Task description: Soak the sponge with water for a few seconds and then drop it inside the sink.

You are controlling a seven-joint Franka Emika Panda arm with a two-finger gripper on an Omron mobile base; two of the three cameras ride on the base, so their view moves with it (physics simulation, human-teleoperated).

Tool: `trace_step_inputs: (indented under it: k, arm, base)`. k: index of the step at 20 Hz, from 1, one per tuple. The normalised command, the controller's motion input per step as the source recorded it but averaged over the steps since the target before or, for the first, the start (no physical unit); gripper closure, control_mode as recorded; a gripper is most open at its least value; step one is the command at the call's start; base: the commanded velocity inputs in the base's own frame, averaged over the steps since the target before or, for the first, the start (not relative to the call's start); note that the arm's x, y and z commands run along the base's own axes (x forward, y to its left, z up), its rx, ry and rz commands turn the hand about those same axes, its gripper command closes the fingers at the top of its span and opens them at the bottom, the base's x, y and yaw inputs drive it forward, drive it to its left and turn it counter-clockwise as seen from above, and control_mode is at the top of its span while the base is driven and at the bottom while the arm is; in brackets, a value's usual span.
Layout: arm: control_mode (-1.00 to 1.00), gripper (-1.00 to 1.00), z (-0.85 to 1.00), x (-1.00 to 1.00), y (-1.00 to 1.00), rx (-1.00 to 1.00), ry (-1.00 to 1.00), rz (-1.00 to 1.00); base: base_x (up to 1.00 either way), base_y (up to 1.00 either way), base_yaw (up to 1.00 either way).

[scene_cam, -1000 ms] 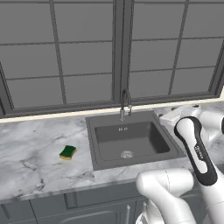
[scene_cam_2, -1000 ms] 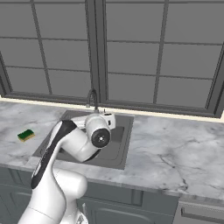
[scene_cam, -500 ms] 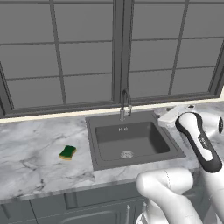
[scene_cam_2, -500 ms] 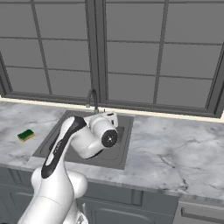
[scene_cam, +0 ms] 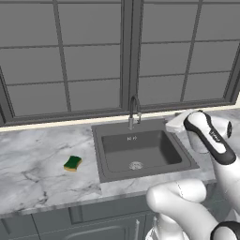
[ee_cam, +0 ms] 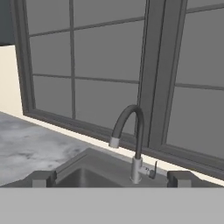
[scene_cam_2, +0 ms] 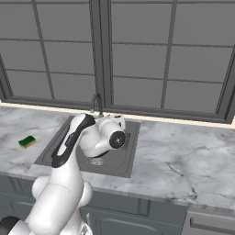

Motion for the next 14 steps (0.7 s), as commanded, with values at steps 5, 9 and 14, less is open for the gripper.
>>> trace_step_inputs:
  k: [5,9,14]
  arm:
    - [-1.0,-1.0,-0.25,0.3,0.0,0.0,0.0,0.0]
    - [-1.0,-1.0,-0.27,0.23,0.0,0.0,-0.03,0.01]
    - [-1.0,-1.0,-0.26,0.25,0.0,0.0,-0.06,0.05]
  base:
    - [0.0,0.0,0.0]
    - [0.0,0.0,0.0]
    - [0.0,0.0,0.0]
